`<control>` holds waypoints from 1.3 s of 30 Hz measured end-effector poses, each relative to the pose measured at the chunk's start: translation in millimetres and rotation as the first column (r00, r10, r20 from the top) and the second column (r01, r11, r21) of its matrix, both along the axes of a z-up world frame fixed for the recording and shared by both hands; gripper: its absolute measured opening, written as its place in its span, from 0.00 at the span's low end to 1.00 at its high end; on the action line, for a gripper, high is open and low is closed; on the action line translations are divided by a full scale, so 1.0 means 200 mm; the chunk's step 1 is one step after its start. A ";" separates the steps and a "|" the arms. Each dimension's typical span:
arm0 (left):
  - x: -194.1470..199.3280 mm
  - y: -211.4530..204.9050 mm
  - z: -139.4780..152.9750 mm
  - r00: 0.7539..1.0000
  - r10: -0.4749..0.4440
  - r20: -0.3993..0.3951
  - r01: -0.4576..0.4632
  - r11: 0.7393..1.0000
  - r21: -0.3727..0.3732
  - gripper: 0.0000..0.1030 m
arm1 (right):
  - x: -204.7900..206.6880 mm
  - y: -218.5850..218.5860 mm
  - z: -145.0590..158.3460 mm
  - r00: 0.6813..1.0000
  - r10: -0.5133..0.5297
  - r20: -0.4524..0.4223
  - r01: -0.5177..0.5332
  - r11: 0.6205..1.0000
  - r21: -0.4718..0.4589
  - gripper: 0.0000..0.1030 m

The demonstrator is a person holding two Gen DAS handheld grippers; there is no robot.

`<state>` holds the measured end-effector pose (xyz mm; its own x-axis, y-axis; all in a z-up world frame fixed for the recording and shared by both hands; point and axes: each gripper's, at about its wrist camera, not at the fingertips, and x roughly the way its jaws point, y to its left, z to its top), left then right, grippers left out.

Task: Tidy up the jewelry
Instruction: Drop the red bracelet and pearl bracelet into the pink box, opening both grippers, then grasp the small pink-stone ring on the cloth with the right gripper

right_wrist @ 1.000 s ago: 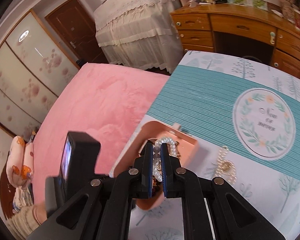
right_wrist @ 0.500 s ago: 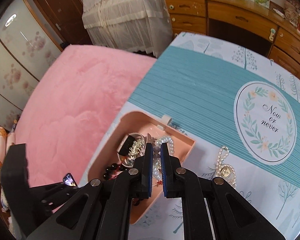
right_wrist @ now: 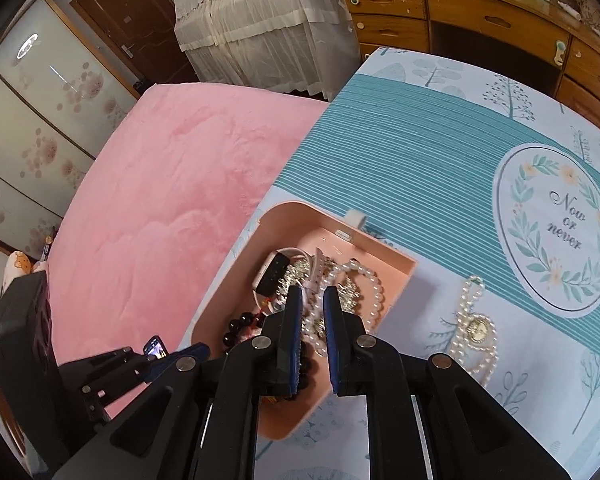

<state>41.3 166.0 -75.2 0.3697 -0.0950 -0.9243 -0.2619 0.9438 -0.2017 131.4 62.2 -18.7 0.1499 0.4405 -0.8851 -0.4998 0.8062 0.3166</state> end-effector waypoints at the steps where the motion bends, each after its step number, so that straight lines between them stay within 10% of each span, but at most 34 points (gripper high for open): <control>1: 0.00 -0.01 0.01 1.000 -0.005 0.001 0.005 1.000 0.002 0.25 | 0.00 -0.03 0.00 1.000 -0.002 -0.004 0.002 1.000 0.003 0.11; 25: 0.01 -0.40 0.09 0.983 -0.182 0.003 0.181 0.980 0.079 0.25 | -0.17 -0.92 -0.17 0.983 -0.185 -0.006 0.185 0.980 -0.069 0.11; 39: 0.05 -0.59 -0.03 0.964 -0.262 -0.050 0.266 0.961 0.079 0.25 | -0.38 -0.82 -0.30 0.958 0.189 0.215 -0.169 0.980 -0.110 0.25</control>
<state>50.8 47.7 -80.7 0.3055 -0.1053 -0.9464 -0.0072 0.9936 -0.1128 55.9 -101.9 -79.6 0.2741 0.3990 -0.8750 -0.6880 0.7171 0.1115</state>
